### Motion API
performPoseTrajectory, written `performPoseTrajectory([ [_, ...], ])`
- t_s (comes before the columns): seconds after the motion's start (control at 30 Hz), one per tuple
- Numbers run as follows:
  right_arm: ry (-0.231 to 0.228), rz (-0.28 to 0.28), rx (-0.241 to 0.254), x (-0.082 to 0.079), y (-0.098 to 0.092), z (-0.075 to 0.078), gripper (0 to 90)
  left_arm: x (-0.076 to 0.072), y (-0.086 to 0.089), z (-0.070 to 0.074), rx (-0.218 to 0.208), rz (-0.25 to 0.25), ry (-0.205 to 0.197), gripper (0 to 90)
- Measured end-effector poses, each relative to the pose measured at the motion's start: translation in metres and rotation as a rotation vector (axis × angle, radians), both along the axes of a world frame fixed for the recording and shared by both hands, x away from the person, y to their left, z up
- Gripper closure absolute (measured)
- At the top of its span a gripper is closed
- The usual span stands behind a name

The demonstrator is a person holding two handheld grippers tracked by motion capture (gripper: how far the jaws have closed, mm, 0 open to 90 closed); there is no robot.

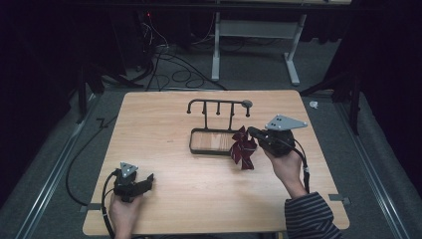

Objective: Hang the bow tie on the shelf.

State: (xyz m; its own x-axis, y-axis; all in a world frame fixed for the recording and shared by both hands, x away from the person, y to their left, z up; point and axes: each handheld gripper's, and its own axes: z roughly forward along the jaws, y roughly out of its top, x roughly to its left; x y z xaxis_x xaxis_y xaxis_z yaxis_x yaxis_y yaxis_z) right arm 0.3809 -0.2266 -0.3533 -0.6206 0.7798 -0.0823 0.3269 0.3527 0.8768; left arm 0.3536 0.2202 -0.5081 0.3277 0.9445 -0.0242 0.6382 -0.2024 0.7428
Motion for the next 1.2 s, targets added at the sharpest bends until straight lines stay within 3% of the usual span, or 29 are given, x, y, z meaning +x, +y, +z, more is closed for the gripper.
performPoseTrajectory([
  [1.2,0.006,0.073,-0.004,0.025,0.029,0.022,90.0,0.0,0.001,0.0,-0.005,0.001,0.001,28.1],
])
